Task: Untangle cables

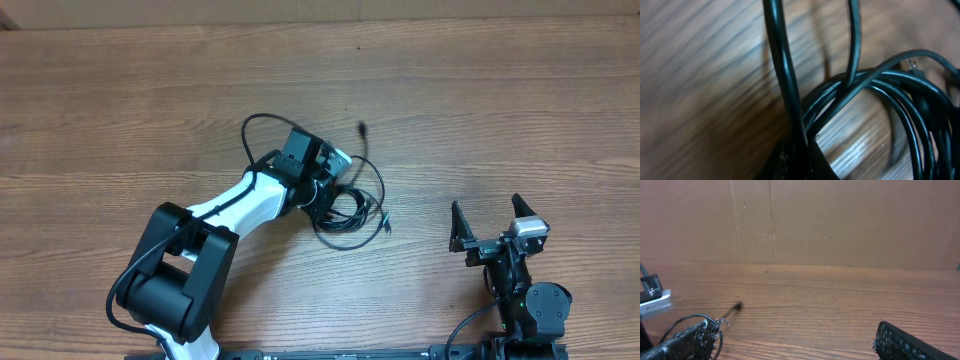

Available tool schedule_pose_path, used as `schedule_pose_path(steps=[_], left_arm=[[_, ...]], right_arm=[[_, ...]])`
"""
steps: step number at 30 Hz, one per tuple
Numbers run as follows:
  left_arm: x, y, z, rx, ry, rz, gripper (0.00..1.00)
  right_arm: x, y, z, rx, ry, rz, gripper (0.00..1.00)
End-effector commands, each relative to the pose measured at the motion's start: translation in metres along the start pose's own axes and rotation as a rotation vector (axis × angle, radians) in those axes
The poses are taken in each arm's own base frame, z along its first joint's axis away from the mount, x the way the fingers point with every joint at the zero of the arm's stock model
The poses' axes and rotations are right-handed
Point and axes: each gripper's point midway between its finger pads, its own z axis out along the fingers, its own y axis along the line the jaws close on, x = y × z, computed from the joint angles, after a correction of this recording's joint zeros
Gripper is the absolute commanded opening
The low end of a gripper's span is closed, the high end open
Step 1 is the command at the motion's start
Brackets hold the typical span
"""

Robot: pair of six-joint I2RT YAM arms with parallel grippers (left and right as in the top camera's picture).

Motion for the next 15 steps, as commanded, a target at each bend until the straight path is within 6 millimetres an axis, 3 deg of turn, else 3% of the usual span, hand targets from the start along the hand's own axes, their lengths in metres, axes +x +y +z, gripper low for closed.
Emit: schedule_pose_path(steps=[1, 3, 5, 7, 8, 9, 13, 15], left_arm=[[0.061, 0.040, 0.003, -0.268, 0.165, -0.596, 0.04], [0.067, 0.043, -0.001, -0.282, 0.188, -0.648, 0.09], [0.067, 0.043, -0.002, -0.264, 0.195, -0.661, 0.29], [0.070, 0.044, -0.003, -0.260, 0.205, -0.667, 0.34], [0.070, 0.045, -0.003, -0.260, 0.204, -0.667, 0.73], [0.068, 0.046, -0.003, -0.255, 0.198, -0.661, 0.99], [0.065, 0.041, -0.003, -0.204, 0.204, -0.571, 0.99], [0.054, 0.040, -0.008, -0.177, 0.182, -0.456, 1.00]], right_arm=[[0.001, -0.001, 0.000, 0.005, -0.005, -0.005, 1.00], [0.001, -0.001, 0.000, 0.005, -0.005, -0.005, 1.00], [0.001, -0.001, 0.000, 0.005, -0.005, -0.005, 1.00], [0.001, -0.001, 0.000, 0.005, -0.005, -0.005, 1.00], [0.001, -0.001, 0.000, 0.005, -0.005, -0.005, 1.00], [0.001, -0.001, 0.000, 0.005, -0.005, -0.005, 1.00], [0.001, -0.001, 0.000, 0.005, -0.005, -0.005, 1.00], [0.001, -0.001, 0.000, 0.005, -0.005, -0.005, 1.00]])
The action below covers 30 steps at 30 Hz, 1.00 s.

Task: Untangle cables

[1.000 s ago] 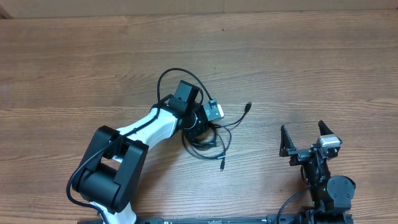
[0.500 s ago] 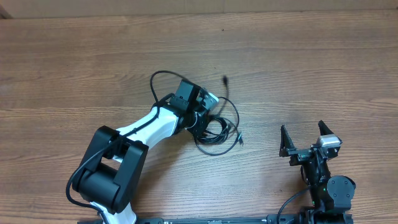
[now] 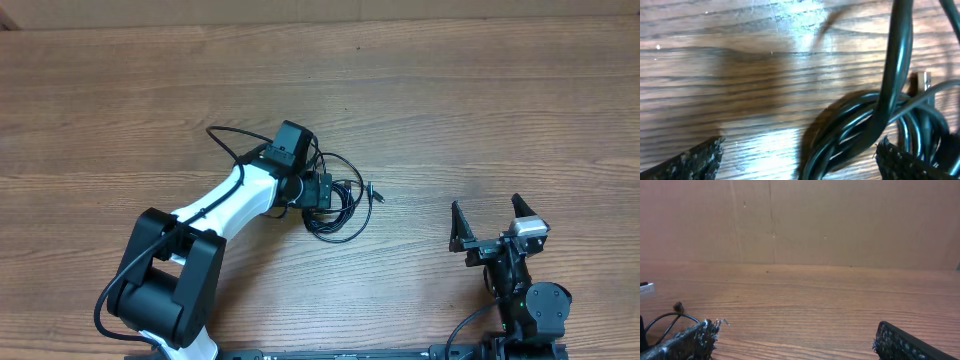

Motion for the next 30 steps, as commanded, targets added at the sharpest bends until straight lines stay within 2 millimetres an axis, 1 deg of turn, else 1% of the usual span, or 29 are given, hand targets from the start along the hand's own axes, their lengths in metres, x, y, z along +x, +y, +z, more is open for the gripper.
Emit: schedule_pose_path(steps=[1, 3, 6, 8, 9, 11, 13, 14, 17, 22, 25, 30], left_arm=[[0.023, 0.018, 0.015, -0.037, 0.086, 0.156, 1.00], [0.015, 0.014, 0.006, -0.024, 0.057, 0.280, 1.00], [0.005, 0.005, -0.011, -0.008, -0.001, 0.416, 0.99], [-0.001, -0.003, -0.023, 0.001, -0.046, 0.477, 1.00], [-0.004, -0.006, -0.029, 0.004, -0.067, 0.496, 0.97], [-0.009, -0.010, -0.037, 0.010, -0.101, 0.500, 0.95], [-0.015, -0.013, -0.043, 0.017, -0.131, 0.468, 0.95], [-0.019, -0.014, -0.045, 0.022, -0.149, 0.435, 0.99], [-0.032, -0.020, -0.048, 0.055, -0.202, 0.242, 0.99], [-0.038, -0.027, -0.047, 0.099, -0.222, -0.015, 0.99], [-0.040, -0.035, -0.044, 0.120, -0.229, -0.078, 0.99], [-0.048, -0.047, -0.035, 0.146, -0.259, -0.064, 1.00]], right_arm=[[0.001, -0.001, 0.000, 0.005, -0.005, -0.005, 1.00], [0.001, -0.001, 0.000, 0.005, -0.005, -0.005, 1.00], [0.001, -0.001, 0.000, 0.005, -0.005, -0.005, 1.00], [0.001, -0.001, 0.000, 0.005, -0.005, -0.005, 1.00], [0.001, -0.001, 0.000, 0.005, -0.005, -0.005, 1.00], [0.001, -0.001, 0.000, 0.005, -0.005, -0.005, 1.00], [0.001, -0.001, 0.000, 0.005, -0.005, -0.005, 1.00], [0.001, -0.001, 0.000, 0.005, -0.005, -0.005, 1.00], [0.001, -0.001, 0.000, 0.005, -0.005, -0.005, 1.00], [0.001, -0.001, 0.000, 0.005, -0.005, -0.005, 1.00], [0.001, -0.001, 0.000, 0.005, -0.005, -0.005, 1.00], [0.001, -0.001, 0.000, 0.005, -0.005, -0.005, 1.00]])
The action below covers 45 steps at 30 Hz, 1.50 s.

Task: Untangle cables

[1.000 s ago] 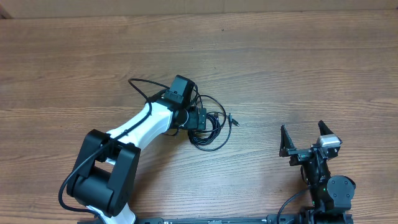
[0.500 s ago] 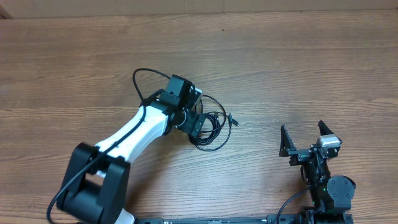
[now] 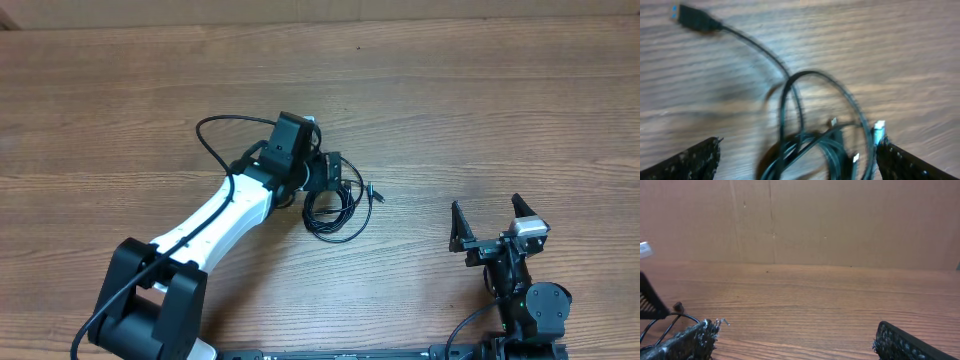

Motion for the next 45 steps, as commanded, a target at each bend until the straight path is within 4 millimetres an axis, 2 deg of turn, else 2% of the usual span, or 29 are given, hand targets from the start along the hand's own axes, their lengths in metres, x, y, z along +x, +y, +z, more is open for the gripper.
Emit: schedule_pose_path(steps=[1, 5, 8, 12, 14, 16, 17, 19, 20, 21, 23, 26, 30, 32, 33, 34, 36, 38, 40, 41, 43, 45], left_arm=[[0.005, -0.004, 0.015, 0.003, 0.006, -0.053, 1.00], [0.003, 0.001, 0.029, -0.026, -0.011, -0.048, 0.99], [0.003, 0.007, 0.041, -0.048, -0.020, -0.049, 0.93], [0.001, 0.005, 0.047, -0.037, -0.034, -0.047, 0.68], [-0.003, 0.004, 0.047, -0.030, -0.048, -0.046, 0.67], [-0.007, 0.001, 0.047, -0.021, -0.065, -0.045, 0.58], [-0.008, 0.001, 0.047, -0.022, -0.067, -0.045, 0.49], [-0.009, 0.005, 0.047, -0.040, -0.075, -0.031, 0.17], [-0.011, 0.011, 0.046, -0.071, -0.087, -0.013, 0.07], [-0.016, 0.021, 0.045, -0.124, -0.111, -0.001, 0.04], [-0.029, 0.045, 0.038, -0.229, -0.169, -0.015, 0.04], [-0.044, 0.068, 0.018, -0.294, -0.214, -0.075, 0.04], [-0.058, 0.093, -0.027, -0.302, -0.265, -0.284, 0.04], [-0.060, 0.103, -0.052, -0.309, -0.283, -0.384, 0.05], [-0.057, 0.105, -0.064, -0.302, -0.281, -0.434, 0.12], [-0.054, 0.104, -0.073, -0.284, -0.269, -0.472, 0.33], [-0.048, 0.097, -0.088, -0.235, -0.240, -0.492, 0.50], [-0.047, 0.094, -0.101, -0.223, -0.242, -0.461, 0.68], [-0.051, 0.090, -0.109, -0.221, -0.254, -0.349, 0.92], [-0.052, 0.089, -0.112, -0.223, -0.256, -0.300, 0.99], [-0.047, 0.084, -0.110, -0.195, -0.223, -0.272, 0.99], [-0.027, 0.069, -0.103, -0.109, -0.116, -0.276, 0.99]], right_arm=[[0.001, -0.001, 0.000, 0.006, -0.005, -0.005, 1.00], [0.001, -0.001, 0.000, 0.006, -0.005, -0.005, 1.00], [0.001, -0.001, 0.000, 0.006, -0.005, -0.005, 1.00], [0.001, -0.001, 0.000, 0.006, -0.005, -0.005, 1.00], [0.001, -0.001, 0.000, 0.006, -0.005, -0.005, 1.00], [0.001, -0.001, 0.000, 0.006, -0.005, -0.005, 1.00], [0.001, -0.001, 0.000, 0.006, -0.005, -0.005, 1.00], [0.001, -0.001, 0.000, 0.006, -0.005, -0.005, 1.00], [0.001, -0.001, 0.000, 0.006, -0.005, -0.005, 1.00], [0.001, -0.001, 0.000, 0.006, -0.005, -0.005, 1.00], [0.001, -0.001, 0.000, 0.006, -0.005, -0.005, 1.00], [0.001, -0.001, 0.000, 0.006, -0.005, -0.005, 1.00], [0.001, -0.001, 0.000, 0.006, -0.005, -0.005, 1.00], [0.001, -0.001, 0.000, 0.006, -0.005, -0.005, 1.00], [0.001, -0.001, 0.000, 0.006, -0.005, -0.005, 1.00], [0.001, -0.001, 0.000, 0.006, -0.005, -0.005, 1.00], [0.001, -0.001, 0.000, 0.006, -0.005, -0.005, 1.00], [0.001, -0.001, 0.000, 0.006, -0.005, -0.005, 1.00], [0.001, -0.001, 0.000, 0.006, -0.005, -0.005, 1.00], [0.001, -0.001, 0.000, 0.006, -0.005, -0.005, 1.00], [0.001, -0.001, 0.000, 0.006, -0.005, -0.005, 1.00], [0.001, -0.001, 0.000, 0.006, -0.005, -0.005, 1.00]])
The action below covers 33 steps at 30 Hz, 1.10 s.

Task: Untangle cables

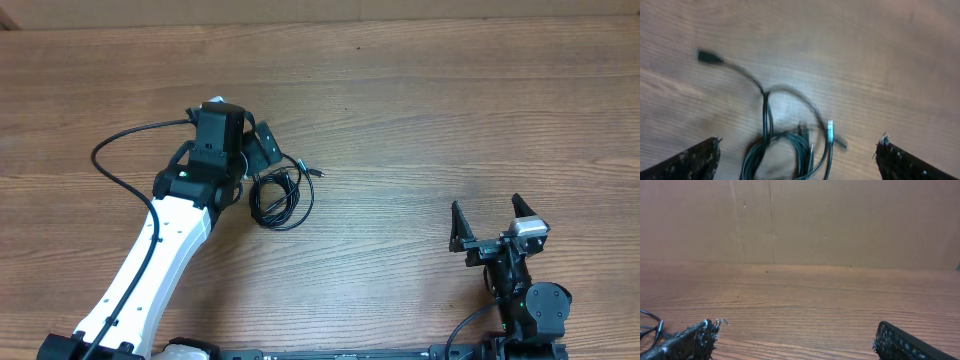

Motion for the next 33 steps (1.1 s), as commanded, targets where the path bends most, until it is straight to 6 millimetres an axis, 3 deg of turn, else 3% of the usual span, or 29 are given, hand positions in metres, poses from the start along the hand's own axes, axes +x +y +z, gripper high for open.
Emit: schedule_pose_path(steps=[1, 4, 8, 13, 17, 24, 33], left_arm=[[0.033, -0.020, -0.004, 0.135, 0.169, 0.069, 0.99], [0.060, -0.022, -0.005, 0.169, 0.301, 0.057, 1.00], [0.079, -0.008, 0.002, 0.078, 0.396, -0.080, 0.96], [0.110, 0.031, 0.008, -0.253, 0.477, -0.595, 1.00], [0.129, 0.044, 0.013, -0.424, 0.497, -0.871, 1.00], [0.142, 0.050, 0.044, -0.508, 0.505, -0.961, 0.99], [0.162, 0.064, 0.060, -0.606, 0.550, -0.968, 0.99]], right_arm=[[0.001, -0.001, 0.000, 0.005, -0.005, -0.005, 1.00], [0.001, -0.001, 0.000, 0.005, -0.005, -0.005, 1.00], [0.001, -0.001, 0.000, 0.005, -0.005, -0.005, 1.00], [0.001, -0.001, 0.000, 0.005, -0.005, -0.005, 1.00], [0.001, -0.001, 0.000, 0.005, -0.005, -0.005, 1.00], [0.001, -0.001, 0.000, 0.005, -0.005, -0.005, 1.00], [0.001, -0.001, 0.000, 0.005, -0.005, -0.005, 1.00]])
